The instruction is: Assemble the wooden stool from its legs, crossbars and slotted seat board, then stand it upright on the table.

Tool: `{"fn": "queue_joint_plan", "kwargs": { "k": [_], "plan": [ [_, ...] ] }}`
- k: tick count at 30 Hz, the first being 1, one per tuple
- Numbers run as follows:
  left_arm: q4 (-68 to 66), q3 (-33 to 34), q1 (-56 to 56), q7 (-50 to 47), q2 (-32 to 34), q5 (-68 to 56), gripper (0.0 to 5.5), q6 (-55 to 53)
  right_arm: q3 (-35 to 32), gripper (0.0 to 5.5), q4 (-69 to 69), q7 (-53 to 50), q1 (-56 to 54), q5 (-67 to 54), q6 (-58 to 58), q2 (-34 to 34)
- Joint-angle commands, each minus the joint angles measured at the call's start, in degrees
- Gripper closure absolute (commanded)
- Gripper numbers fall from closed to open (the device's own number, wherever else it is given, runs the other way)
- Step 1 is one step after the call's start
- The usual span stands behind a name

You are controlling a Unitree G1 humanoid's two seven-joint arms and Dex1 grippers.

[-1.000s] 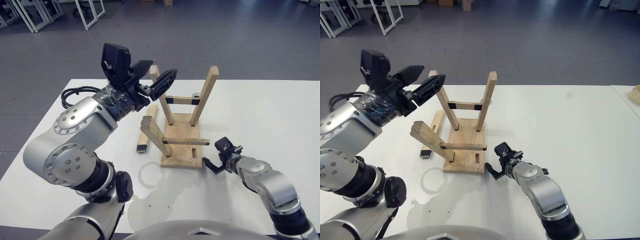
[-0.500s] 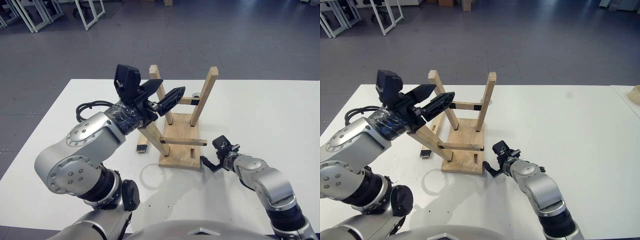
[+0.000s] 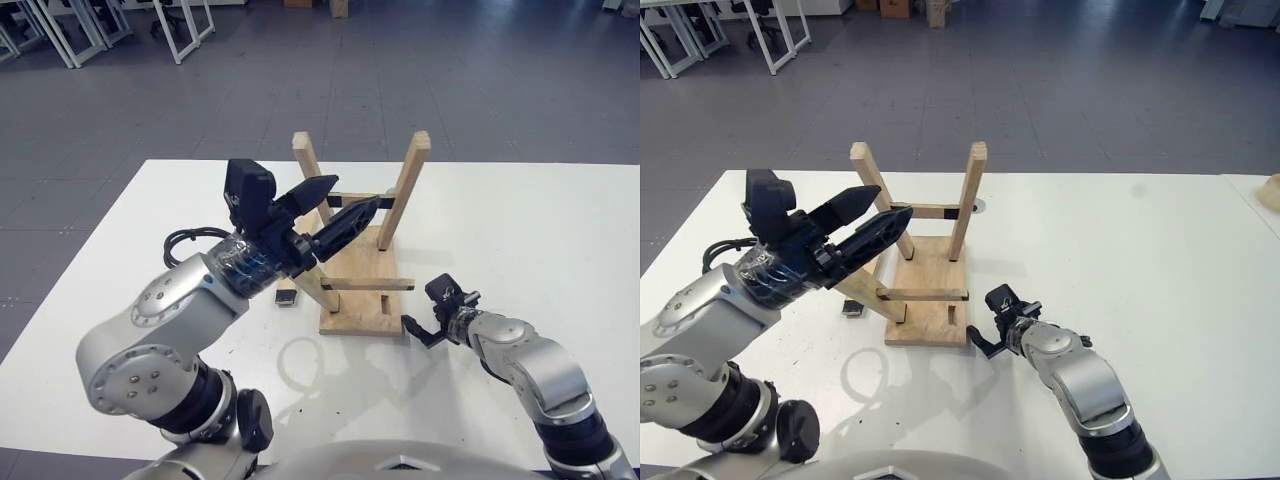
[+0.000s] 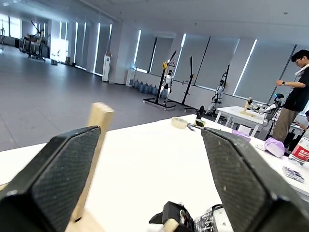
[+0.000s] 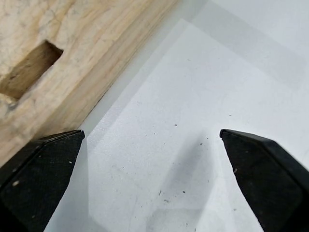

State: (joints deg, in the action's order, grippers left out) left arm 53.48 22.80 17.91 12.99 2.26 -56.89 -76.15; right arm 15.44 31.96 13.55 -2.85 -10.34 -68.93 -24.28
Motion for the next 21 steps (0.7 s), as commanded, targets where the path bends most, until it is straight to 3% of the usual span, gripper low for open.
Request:
{"fn": "queue_joint_plan", "kwargs": {
  "k": [1, 4, 10, 13, 16, 18, 21],
  "plan": [
    [-5.59, -7.28, -7.55, -2.17, 3.35, 3.45, 1.62, -1.17, 1.01, 0.31, -1.73, 0.50, 1.18, -0.04, -1.85, -0.76],
    [-7.03, -2.41, 0.79, -3.48, 6.18, -5.22, 1.62, 3.43, 1.13, 0.31, -1.72, 0.07, 1.70, 0.03, -1.79, -0.19],
    [-16.20, 5.92, 16.07, -16.66, 19.74, -42.20, 1.62, 23.28, 0.86, 0.31, -1.82, -0.29, 2.31, 0.20, -1.56, 0.37],
    [-21.50, 10.01, 21.92, -23.83, 24.99, -48.16, 1.62, 34.65, 1.00, 0.31, -2.28, -0.10, 1.58, 0.29, -1.31, 0.31],
    [-31.17, 10.71, 18.05, -31.47, 32.88, -27.72, 1.62, 38.12, 2.20, 0.31, -1.96, 0.75, -0.08, -0.17, -1.36, 0.45],
    [-31.92, 3.66, 7.31, -32.18, 38.91, -10.73, 1.62, 34.94, 0.65, 0.31, -0.37, 1.89, -1.87, -2.53, -3.30, 2.45],
    [-28.51, -8.97, -5.44, -33.02, 36.92, -0.23, 1.62, 30.96, -1.14, 0.31, 1.01, 2.43, -4.17, -3.87, -5.15, 3.74]
  ]
}}
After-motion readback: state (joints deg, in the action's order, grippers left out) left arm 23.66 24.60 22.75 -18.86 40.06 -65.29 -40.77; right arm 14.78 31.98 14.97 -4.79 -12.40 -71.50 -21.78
